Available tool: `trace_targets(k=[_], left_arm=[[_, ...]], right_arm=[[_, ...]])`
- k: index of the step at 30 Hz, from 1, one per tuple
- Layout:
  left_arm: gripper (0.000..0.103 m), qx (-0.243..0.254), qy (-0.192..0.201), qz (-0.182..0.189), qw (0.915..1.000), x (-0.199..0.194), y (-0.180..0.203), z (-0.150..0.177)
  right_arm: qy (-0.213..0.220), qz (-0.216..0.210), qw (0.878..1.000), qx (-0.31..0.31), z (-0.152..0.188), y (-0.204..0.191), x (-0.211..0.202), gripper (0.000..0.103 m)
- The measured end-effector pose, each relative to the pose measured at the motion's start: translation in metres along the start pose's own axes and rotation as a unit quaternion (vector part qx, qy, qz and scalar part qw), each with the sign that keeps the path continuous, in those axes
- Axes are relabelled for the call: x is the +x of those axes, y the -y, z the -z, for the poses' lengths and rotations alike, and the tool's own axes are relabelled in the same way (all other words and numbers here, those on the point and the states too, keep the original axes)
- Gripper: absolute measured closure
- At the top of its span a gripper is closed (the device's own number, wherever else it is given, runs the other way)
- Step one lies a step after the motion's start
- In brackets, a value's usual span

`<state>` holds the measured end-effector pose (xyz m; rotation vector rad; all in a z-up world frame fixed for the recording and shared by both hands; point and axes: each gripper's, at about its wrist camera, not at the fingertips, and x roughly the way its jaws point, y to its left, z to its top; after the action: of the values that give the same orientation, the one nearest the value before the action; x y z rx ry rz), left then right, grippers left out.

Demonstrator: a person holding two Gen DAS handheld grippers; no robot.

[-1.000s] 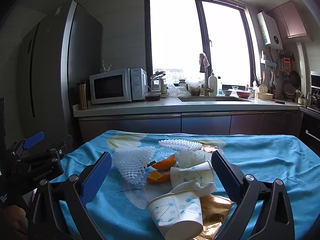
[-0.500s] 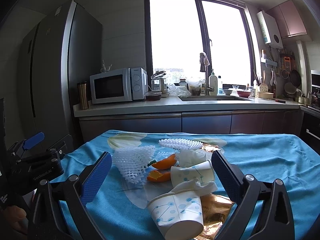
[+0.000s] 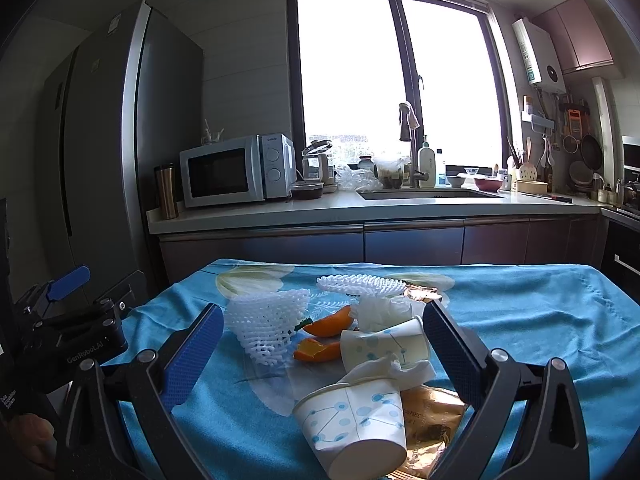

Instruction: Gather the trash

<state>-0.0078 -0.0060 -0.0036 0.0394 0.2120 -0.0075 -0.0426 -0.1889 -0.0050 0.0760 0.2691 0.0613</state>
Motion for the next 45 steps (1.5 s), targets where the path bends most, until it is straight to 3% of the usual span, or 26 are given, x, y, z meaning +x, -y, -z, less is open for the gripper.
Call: trace_targets(k=[11, 19, 24, 31, 34, 40, 43, 45], left_arm=[[0.006, 0.001, -0.021, 0.02, 0.9996, 0.009, 0.004, 0.003], [0.006, 0.002, -0.092, 0.056, 0.9942, 0.051, 0.005, 0.011], [0.006, 0.002, -0.137, 0.066, 0.9883, 0.087, 0.004, 0.017], [0.007, 0.018, -0.224, 0.104, 0.9687, 0.151, 0.016, 0.03], [0.01, 0.015, -0.27, 0.136, 0.9531, 0.177, 0.021, 0.032], [0.022, 0.005, -0.311, 0.159, 0.9371, 0.218, 0.024, 0.037], [0.034, -0.004, -0.324, 0.174, 0.9298, 0.233, 0.024, 0.038], [0.055, -0.014, -0.333, 0.187, 0.9242, 0.239, 0.024, 0.039]], right_arm=[[-0.015, -0.009, 1.0, 0.008, 0.003, 0.008, 0.003, 0.007], [-0.076, -0.004, 0.996, 0.046, 0.025, 0.04, 0.01, 0.006], [-0.116, -0.024, 0.99, 0.08, 0.041, 0.055, 0.012, 0.008], [-0.141, -0.052, 0.986, 0.066, 0.054, 0.047, 0.008, 0.019], [-0.148, -0.055, 0.986, 0.058, 0.056, 0.042, 0.009, 0.025], [-0.158, -0.056, 0.984, 0.067, 0.057, 0.044, 0.013, 0.04], [-0.162, -0.06, 0.983, 0.07, 0.058, 0.046, 0.013, 0.043], [-0.161, -0.062, 0.983, 0.069, 0.058, 0.046, 0.012, 0.043]])
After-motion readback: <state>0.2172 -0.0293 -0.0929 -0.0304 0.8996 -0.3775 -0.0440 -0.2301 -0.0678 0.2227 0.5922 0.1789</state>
